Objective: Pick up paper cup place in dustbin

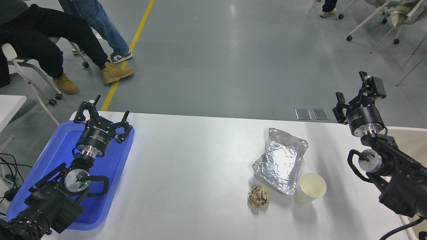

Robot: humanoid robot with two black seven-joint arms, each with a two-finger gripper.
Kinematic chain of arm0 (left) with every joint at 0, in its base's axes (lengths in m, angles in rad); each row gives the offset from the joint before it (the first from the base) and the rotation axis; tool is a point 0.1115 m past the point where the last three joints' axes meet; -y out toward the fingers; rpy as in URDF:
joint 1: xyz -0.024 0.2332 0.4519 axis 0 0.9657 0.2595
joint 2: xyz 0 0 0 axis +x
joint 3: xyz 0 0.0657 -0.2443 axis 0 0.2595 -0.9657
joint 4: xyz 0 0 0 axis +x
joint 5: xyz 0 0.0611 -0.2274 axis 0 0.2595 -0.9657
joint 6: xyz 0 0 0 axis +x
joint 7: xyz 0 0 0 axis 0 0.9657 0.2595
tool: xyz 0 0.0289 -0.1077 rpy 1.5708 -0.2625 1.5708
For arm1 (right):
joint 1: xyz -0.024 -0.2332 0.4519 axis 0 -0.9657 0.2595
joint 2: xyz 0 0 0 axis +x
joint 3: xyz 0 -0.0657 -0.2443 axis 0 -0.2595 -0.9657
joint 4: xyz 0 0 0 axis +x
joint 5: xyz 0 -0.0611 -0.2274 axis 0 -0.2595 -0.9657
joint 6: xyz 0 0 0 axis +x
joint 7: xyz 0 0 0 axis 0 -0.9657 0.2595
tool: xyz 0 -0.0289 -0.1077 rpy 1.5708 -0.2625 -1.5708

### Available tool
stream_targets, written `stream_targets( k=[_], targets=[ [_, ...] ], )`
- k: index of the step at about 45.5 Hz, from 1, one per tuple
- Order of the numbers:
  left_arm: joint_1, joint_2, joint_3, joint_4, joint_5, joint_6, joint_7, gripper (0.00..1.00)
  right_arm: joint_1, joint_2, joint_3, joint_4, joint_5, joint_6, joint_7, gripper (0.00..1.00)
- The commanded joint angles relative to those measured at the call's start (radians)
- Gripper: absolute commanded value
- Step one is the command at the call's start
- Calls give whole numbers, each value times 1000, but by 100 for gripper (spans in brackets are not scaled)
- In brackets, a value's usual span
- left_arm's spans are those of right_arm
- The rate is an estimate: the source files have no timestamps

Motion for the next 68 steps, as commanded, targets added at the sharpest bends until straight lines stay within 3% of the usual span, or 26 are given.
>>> stream_targets(
  k=[1,21,25,37,42,58,68],
  targets=[
    [-1,0,0,0,0,0,0,100,52,-10,-78,-16,-2,0,-6,100],
    [-1,0,0,0,0,0,0,100,314,-144,-765,-39,1,-12,-23,100],
    [-1,0,0,0,0,0,1,100,392,-148,-970,-38,1,-12,-91,100],
    [-1,0,0,0,0,0,1,100,643,-145,-1486,-24,98,76,-414,100],
    [-1,0,0,0,0,0,0,100,722,-139,-1576,-23,91,147,-503,100],
    [-1,0,0,0,0,0,0,100,920,-85,-1859,89,18,313,-506,100],
    [-1,0,0,0,0,0,0,100,1017,-71,-1880,234,-26,396,-506,100]
  ],
)
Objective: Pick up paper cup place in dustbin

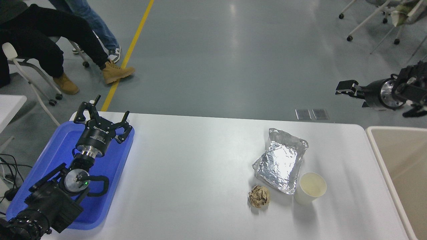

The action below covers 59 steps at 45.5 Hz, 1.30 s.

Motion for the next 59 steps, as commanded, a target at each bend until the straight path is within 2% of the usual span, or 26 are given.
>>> stream_targets(
  k=[1,8,16,33,49,59],
  targets=[
    [0,0,0,0,0,0,0,100,125,25,-90,138,-39,109,-15,100],
    [0,0,0,0,0,0,0,100,146,38,-92,241,-42,137,-16,100],
    [0,0,0,0,0,0,0,100,153,54,-90,341,-100,129,-16,100],
    [0,0,1,0,0,0,0,100,119,52,-104,417,-198,111,-16,100],
    [0,0,0,0,0,0,0,100,80,37,-103,464,-202,110,-15,100],
    [0,0,0,0,0,0,0,100,-10,57,-87,457,-208,36,-15,100]
  ],
)
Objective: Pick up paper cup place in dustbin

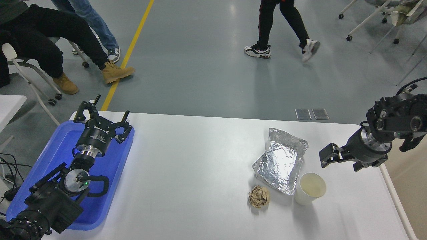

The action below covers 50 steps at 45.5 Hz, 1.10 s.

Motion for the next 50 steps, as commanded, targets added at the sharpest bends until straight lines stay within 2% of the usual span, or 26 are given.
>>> stream_targets(
  k=[1,26,32,33,40,46,50],
  targets=[
    [0,0,0,0,0,0,0,100,-89,20,10,3,-8,-69,1,100],
    [0,0,0,0,0,0,0,100,-216,53,25,-22,-9,-231,1,97],
    [0,0,-1,0,0,0,0,100,-221,55,22,-23,-18,-262,2,80],
    [0,0,-1,0,0,0,0,100,-222,55,21,-23,-28,-268,2,72],
    [0,0,0,0,0,0,1,100,-221,64,13,-23,-57,-276,1,37],
    [0,0,-1,0,0,0,0,100,-218,64,11,-23,-60,-276,4,13],
    [0,0,-1,0,0,0,1,100,-214,64,13,-23,-60,-276,8,3]
  ],
)
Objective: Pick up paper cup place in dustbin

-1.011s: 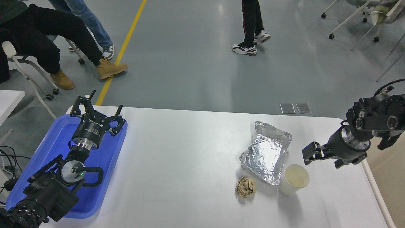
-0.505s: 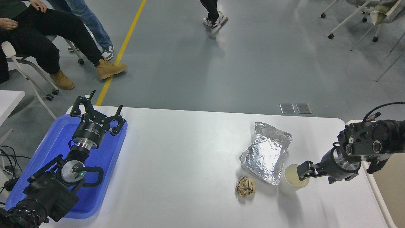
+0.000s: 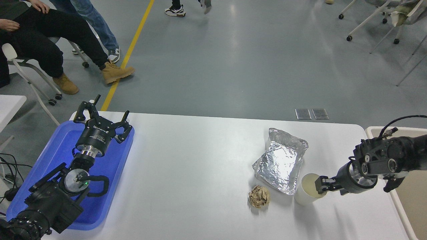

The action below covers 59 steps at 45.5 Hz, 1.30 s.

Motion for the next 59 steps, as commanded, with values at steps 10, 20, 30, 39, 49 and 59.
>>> stream_targets(
  k=[10,20,30,39,49,59],
  targets=[
    [0,0,1,0,0,0,0,100,13,3,6,-1,-13,-10,12,0],
    [0,0,-1,0,0,0,0,100,36,-1,9,2,-10,-10,12,0],
    [0,0,1,0,0,0,0,100,119,-50,-4,13,-13,7,21,0],
    [0,0,1,0,0,0,0,100,231,-99,-17,17,-39,86,44,0],
    [0,0,1,0,0,0,1,100,363,-161,-20,51,-76,158,46,0],
    [0,0,1,0,0,0,1,100,509,-225,-19,66,-84,250,47,0]
  ],
)
